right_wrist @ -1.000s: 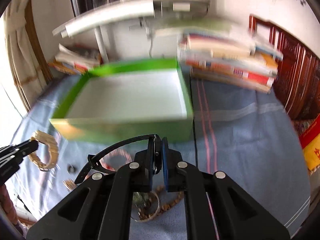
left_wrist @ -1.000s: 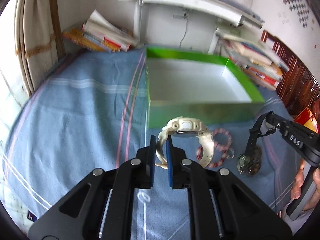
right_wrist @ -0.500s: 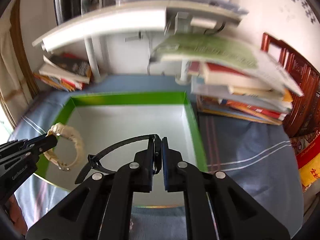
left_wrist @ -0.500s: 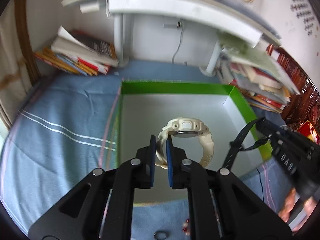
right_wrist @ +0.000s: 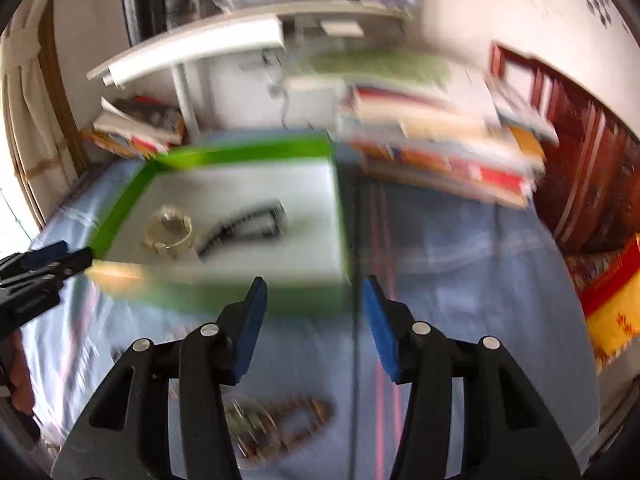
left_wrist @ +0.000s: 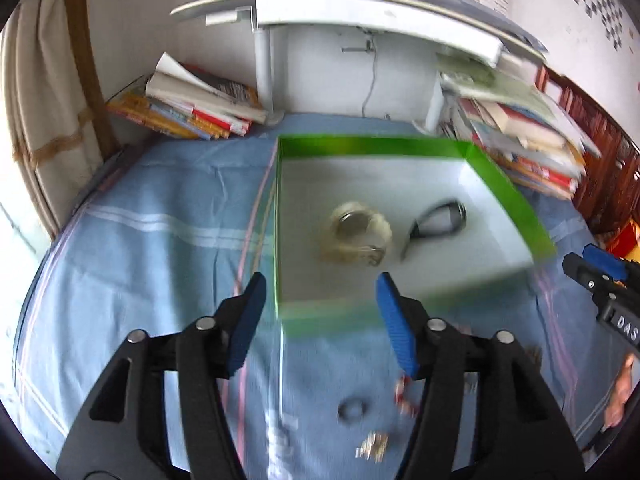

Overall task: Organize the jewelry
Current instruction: 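Carry both watches into the green box and open both tools, then grasp the jade pendant on its silver ring with the right tool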

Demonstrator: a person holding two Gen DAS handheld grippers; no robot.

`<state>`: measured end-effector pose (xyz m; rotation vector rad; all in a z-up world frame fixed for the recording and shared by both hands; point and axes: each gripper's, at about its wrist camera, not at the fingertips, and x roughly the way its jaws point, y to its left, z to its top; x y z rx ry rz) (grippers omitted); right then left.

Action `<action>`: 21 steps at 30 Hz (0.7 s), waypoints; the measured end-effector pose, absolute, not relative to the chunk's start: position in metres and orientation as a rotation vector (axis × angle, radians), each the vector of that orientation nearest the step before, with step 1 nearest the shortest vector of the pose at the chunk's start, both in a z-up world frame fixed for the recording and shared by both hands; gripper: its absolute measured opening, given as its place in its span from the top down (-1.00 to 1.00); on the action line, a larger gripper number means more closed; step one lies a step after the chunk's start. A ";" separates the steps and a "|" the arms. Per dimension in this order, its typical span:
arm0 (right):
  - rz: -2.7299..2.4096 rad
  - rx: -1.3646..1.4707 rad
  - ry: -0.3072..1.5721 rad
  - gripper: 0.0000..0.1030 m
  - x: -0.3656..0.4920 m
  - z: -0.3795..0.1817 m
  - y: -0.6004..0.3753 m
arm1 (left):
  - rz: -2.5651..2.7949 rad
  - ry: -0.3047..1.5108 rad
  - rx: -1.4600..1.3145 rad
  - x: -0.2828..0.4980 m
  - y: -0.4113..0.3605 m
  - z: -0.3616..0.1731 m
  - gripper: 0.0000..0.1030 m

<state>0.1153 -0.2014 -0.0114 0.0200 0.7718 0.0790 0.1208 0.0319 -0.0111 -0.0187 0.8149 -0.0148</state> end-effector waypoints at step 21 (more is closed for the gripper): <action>0.083 0.036 0.976 0.03 0.088 -0.085 -0.220 | -0.050 0.988 0.070 0.079 0.011 -0.073 -0.48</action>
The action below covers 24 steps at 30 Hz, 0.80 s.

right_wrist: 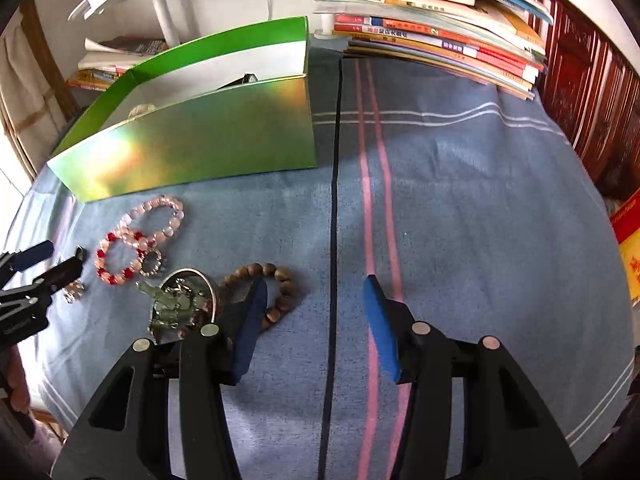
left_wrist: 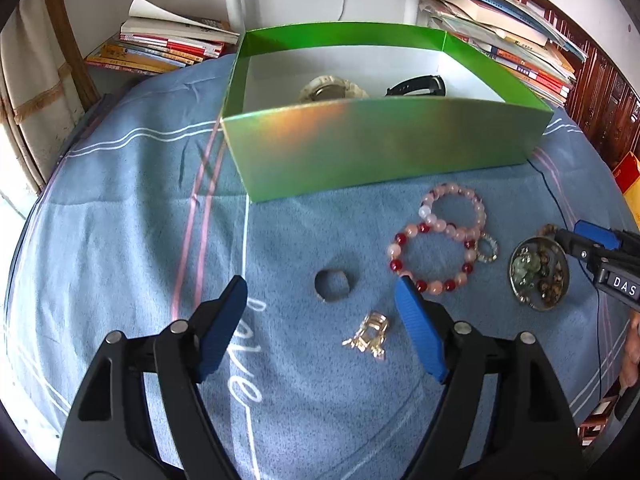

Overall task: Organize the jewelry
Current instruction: 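Grasp the jade pendant on its silver ring with the right tool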

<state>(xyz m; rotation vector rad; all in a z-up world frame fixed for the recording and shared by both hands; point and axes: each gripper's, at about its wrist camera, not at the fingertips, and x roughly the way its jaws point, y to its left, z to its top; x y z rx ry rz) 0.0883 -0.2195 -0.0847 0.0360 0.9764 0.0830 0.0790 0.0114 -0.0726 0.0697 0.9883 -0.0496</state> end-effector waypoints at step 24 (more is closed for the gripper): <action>-0.068 0.002 0.940 -0.07 0.080 -0.084 -0.236 | -0.041 1.020 0.071 0.054 0.028 -0.083 -0.51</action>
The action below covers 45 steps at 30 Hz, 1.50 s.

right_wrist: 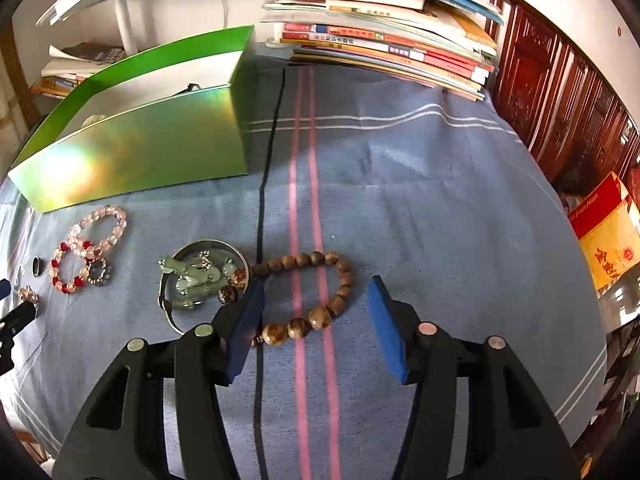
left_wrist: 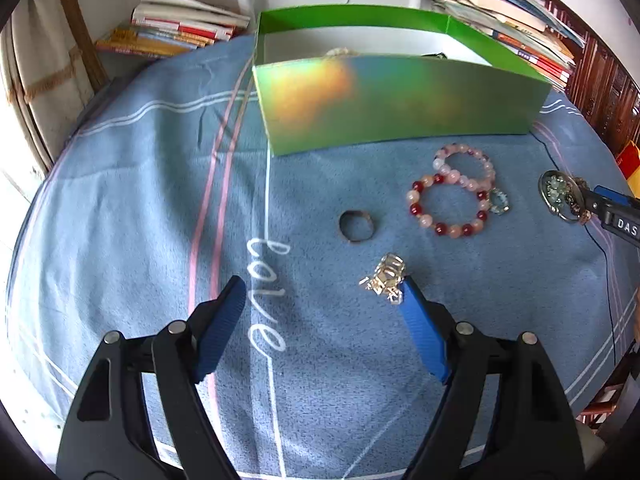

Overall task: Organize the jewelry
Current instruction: 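Grasp the jade pendant on its silver ring with the right tool, then lift the jade pendant with the right tool toward the green box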

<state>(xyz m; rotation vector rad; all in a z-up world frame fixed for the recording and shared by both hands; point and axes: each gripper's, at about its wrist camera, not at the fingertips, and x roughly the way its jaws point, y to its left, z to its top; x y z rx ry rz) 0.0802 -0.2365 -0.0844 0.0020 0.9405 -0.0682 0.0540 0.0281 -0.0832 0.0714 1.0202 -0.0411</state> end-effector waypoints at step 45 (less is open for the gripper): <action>0.039 0.183 0.910 0.72 0.104 -0.066 -0.250 | -0.049 1.017 0.051 0.054 0.027 -0.088 -0.72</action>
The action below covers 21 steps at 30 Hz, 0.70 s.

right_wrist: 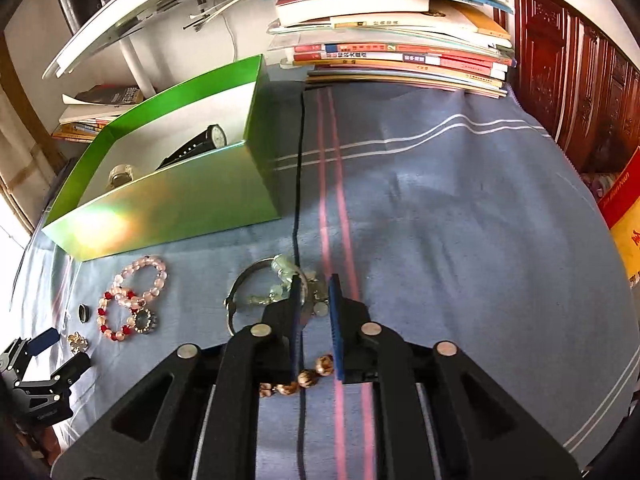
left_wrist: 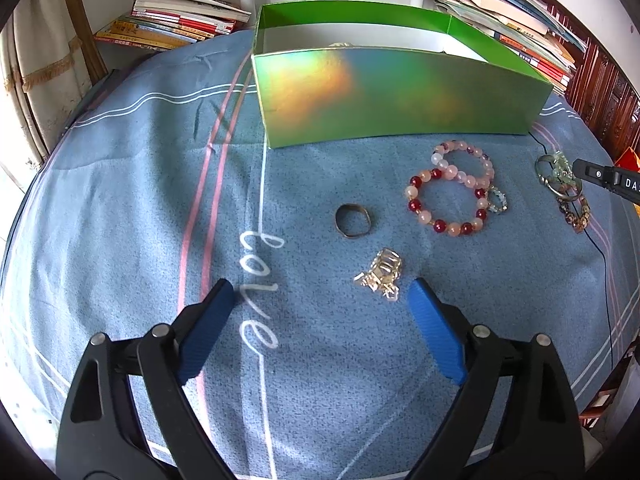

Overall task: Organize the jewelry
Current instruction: 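Lift the jade pendant with the right tool toward the green box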

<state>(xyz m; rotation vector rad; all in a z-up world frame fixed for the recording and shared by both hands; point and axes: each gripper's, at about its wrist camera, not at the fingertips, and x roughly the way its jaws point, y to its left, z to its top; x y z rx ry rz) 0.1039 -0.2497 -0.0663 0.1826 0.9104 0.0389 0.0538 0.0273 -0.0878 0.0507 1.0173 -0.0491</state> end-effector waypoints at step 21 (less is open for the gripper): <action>0.204 0.149 0.856 0.85 0.112 -0.045 -0.216 | -0.051 1.017 0.051 0.053 0.024 -0.089 -0.77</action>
